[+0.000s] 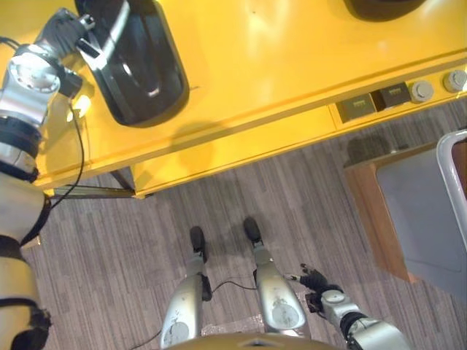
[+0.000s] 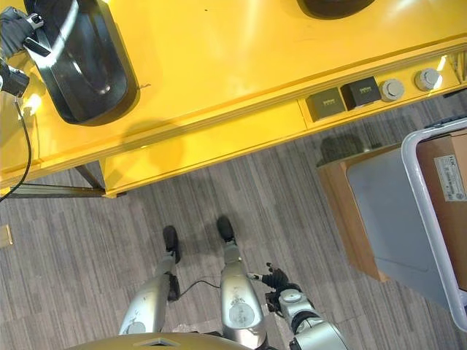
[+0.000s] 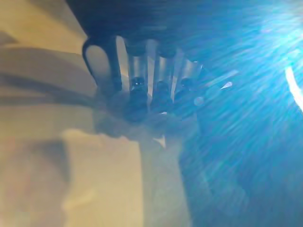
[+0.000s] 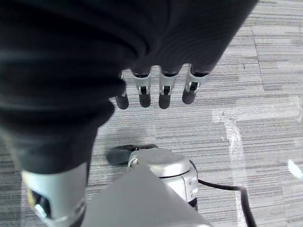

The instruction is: Move parts from the plastic box to the shelf.

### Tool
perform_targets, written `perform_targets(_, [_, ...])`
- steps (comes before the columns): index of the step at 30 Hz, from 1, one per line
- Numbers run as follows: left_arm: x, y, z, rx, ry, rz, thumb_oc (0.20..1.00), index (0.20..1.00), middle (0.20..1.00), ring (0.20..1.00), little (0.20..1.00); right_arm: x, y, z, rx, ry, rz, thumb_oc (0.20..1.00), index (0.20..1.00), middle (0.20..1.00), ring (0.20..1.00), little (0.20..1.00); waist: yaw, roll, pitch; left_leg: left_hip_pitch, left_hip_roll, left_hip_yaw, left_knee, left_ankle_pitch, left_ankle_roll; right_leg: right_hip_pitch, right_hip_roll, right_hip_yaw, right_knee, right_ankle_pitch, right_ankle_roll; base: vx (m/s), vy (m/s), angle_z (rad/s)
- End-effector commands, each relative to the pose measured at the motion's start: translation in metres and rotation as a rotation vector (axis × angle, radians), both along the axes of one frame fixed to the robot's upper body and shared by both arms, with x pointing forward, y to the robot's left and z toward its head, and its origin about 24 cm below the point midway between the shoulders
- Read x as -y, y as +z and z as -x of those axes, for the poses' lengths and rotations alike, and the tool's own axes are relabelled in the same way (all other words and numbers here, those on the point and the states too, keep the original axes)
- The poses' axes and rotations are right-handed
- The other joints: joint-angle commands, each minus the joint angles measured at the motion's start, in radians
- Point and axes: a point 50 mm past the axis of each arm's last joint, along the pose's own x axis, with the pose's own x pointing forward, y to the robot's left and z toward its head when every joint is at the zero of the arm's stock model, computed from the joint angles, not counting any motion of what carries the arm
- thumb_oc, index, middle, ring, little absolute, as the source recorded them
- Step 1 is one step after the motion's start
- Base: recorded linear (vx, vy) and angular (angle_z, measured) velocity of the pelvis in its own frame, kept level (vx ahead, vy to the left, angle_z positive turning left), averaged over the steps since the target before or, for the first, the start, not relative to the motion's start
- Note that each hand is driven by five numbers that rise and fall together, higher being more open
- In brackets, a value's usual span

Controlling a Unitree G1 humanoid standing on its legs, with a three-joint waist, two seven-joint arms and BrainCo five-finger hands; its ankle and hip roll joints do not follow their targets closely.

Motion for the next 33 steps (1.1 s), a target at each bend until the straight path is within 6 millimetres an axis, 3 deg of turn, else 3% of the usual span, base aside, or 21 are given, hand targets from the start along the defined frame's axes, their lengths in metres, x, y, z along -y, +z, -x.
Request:
perform_targets(1, [0.003, 0.035, 0.003, 0.083, 0.048, -0.067, 1.000, 1.000, 1.000, 1.000, 1.000, 0.004, -0.007, 0.018, -0.042, -0.014, -0.013, 1.000, 1.000, 1.000, 1.000, 1.000, 0.000, -0.021, -0.028, 0.012, 0.075, -0.083, -0.009, -0.012, -0.057, -0.005, -0.092, -0.011, -0.004, -0.023, 0.073, -0.01, -0.013, -0.05])
perform_targets(3, [0.017, 0.041, 0.000, 0.116, 0.045, -0.154, 1.000, 1.000, 1.000, 1.000, 1.000, 0.006, -0.007, 0.019, -0.045, -0.023, -0.014, 1.000, 1.000, 1.000, 1.000, 1.000, 0.003, -0.020, -0.034, 0.020, 0.073, -0.087, -0.009, -0.013, -0.056, 0.007, -0.094, -0.022, -0.003, -0.030, 0.072, 0.00, 0.000, 0.00])
perform_targets(7, [0.025, 0.046, 0.001, 0.161, 0.034, -0.188, 1.000, 1.000, 1.000, 1.000, 1.000, 0.005, -0.003, 0.011, -0.009, -0.023, -0.019, 1.000, 1.000, 1.000, 1.000, 1.000, 0.008, -0.021, -0.038, 0.027, 0.071, -0.087, -0.009, -0.017, -0.056, 0.016, -0.094, -0.025, -0.003, -0.031, 0.072, -0.01, -0.007, 0.03])
perform_targets(16, [0.030, 0.051, 0.000, 0.223, 0.099, -0.250, 1.000, 1.000, 1.000, 1.000, 1.000, 0.005, -0.003, 0.011, -0.010, -0.024, -0.012, 1.000, 1.000, 1.000, 1.000, 1.000, 0.020, -0.026, -0.066, 0.080, 0.080, -0.088, -0.009, -0.032, -0.056, 0.069, -0.094, -0.038, 0.000, -0.054, 0.072, 0.01, -0.006, 0.04])
perform_targets(22, [0.033, 0.048, -0.002, 0.236, 0.171, -0.373, 1.000, 1.000, 1.000, 1.000, 1.000, 0.011, -0.014, 0.038, -0.115, -0.062, 0.006, 1.000, 1.000, 1.000, 1.000, 1.000, 0.036, -0.031, -0.142, 0.186, 0.090, -0.087, -0.009, -0.068, -0.056, 0.176, -0.092, -0.070, 0.014, -0.100, 0.069, 0.09, -0.016, 0.03])
perform_targets(25, [0.050, 0.053, 0.002, 0.327, 0.126, -0.435, 1.000, 1.000, 1.000, 1.000, 1.000, 0.014, -0.019, 0.053, -0.169, -0.080, 0.015, 1.000, 1.000, 1.000, 1.000, 1.000, 0.050, -0.036, -0.188, 0.241, 0.097, -0.096, -0.009, -0.085, -0.056, 0.229, -0.090, -0.092, 0.032, -0.130, 0.069, 0.10, -0.014, 0.12])
perform_targets(26, [0.070, 0.045, 0.011, 0.425, -0.007, -0.378, 1.000, 1.000, 1.000, 1.000, 1.000, 0.012, -0.022, 0.059, -0.189, -0.100, 0.009, 1.000, 1.000, 1.000, 1.000, 1.000, 0.065, -0.047, -0.212, 0.268, 0.103, -0.104, -0.005, -0.096, -0.057, 0.258, -0.088, -0.103, 0.051, -0.151, 0.066, 0.09, -0.011, 0.26])
perform_targets(27, [0.076, 0.034, 0.018, 0.442, -0.095, -0.305, 1.000, 1.000, 1.000, 1.000, 1.000, 0.012, -0.024, 0.064, -0.200, -0.107, 0.007, 1.000, 1.000, 1.000, 1.000, 1.000, 0.072, -0.051, -0.223, 0.280, 0.104, -0.109, -0.003, -0.102, -0.056, 0.274, -0.085, -0.110, 0.056, -0.161, 0.063, 0.10, -0.001, 0.28])
perform_targets(29, [0.074, 0.020, 0.026, 0.422, -0.172, -0.237, 1.000, 1.000, 1.000, 1.000, 1.000, 0.014, -0.025, 0.071, -0.219, -0.108, 0.016, 1.000, 1.000, 1.000, 1.000, 1.000, 0.072, -0.051, -0.235, 0.295, 0.107, -0.110, -0.003, -0.108, -0.057, 0.290, -0.084, -0.112, 0.059, -0.169, 0.061, 0.05, 0.009, 0.12])
perform_targets(31, [0.077, -0.008, 0.036, 0.402, -0.291, -0.071, 1.000, 1.000, 1.000, 1.000, 1.000, 0.013, -0.029, 0.083, -0.263, -0.093, 0.017, 1.000, 1.000, 1.000, 1.000, 1.000, 0.075, -0.060, -0.259, 0.321, 0.112, -0.113, -0.004, -0.117, -0.058, 0.320, -0.084, -0.116, 0.059, -0.177, 0.058, 0.06, 0.009, 0.17])
perform_targets(32, [0.091, -0.035, 0.048, 0.376, -0.407, 0.007, 0.200, 0.200, 0.200, 0.200, 0.200, 0.009, -0.032, 0.092, -0.288, -0.091, 0.007, 1.000, 1.000, 1.000, 1.000, 1.000, 0.077, -0.075, -0.278, 0.336, 0.116, -0.114, -0.005, -0.125, -0.059, 0.338, -0.082, -0.118, 0.057, -0.184, 0.055, 0.05, 0.006, 0.19])
perform_targets(33, [0.090, -0.036, 0.049, 0.374, -0.405, 0.009, 0.200, 0.200, 0.200, 0.200, 0.200, 0.010, -0.032, 0.093, -0.290, -0.089, 0.010, 1.000, 1.000, 1.000, 1.000, 1.000, 0.075, -0.073, -0.279, 0.336, 0.116, -0.114, -0.005, -0.125, -0.058, 0.339, -0.082, -0.118, 0.056, -0.184, 0.055, 0.04, -0.001, 0.08])
